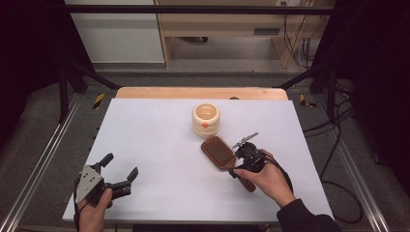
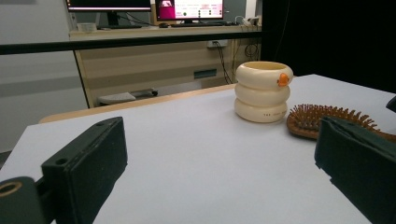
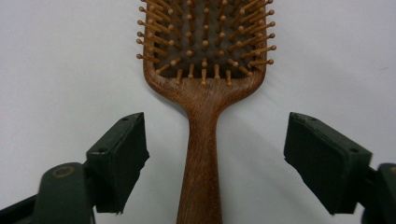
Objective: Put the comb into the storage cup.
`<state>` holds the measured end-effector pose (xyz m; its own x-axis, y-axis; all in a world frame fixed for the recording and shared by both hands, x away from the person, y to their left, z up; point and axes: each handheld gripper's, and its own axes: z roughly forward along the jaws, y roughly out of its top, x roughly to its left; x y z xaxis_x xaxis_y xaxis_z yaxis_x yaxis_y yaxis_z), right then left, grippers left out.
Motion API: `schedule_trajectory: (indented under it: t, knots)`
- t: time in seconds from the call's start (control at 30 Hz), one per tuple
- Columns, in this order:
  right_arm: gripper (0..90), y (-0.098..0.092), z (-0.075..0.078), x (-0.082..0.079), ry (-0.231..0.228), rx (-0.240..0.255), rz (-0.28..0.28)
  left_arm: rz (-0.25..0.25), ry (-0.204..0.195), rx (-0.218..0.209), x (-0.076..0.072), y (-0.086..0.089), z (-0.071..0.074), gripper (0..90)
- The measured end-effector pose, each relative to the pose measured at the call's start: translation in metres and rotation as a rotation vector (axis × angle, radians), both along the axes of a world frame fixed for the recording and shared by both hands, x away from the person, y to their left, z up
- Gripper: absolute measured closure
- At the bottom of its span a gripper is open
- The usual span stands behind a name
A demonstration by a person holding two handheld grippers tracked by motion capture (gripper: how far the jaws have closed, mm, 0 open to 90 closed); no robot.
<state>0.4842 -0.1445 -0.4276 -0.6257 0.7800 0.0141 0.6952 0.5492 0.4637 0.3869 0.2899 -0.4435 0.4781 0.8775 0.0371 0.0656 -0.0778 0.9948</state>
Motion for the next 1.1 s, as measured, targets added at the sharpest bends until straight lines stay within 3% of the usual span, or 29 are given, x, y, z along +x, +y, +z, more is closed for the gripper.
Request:
schedule_trajectory:
  t: [0.3, 0.5, 0.7, 1.1]
  knots:
    - [41.3, -0.001, -0.010, 0.004, 0.035, -0.001, -0.007, -0.004, -0.005, 0.004, 0.000, -0.002, 0.002, 2.7]
    - [48.9, 0.001, -0.013, 0.002, 0.041, -0.006, 0.014, -0.009, -0.008, 0.034, -0.001, -0.007, 0.001, 2.7]
    - [55.1, 0.005, -0.015, 0.003, 0.052, -0.013, 0.020, -0.012, -0.004, 0.035, -0.001, -0.007, 0.001, 2.7]
    - [59.0, 0.013, -0.025, 0.004, 0.057, -0.075, 0.041, -0.012, 0.000, 0.033, -0.001, -0.008, 0.001, 2.7]
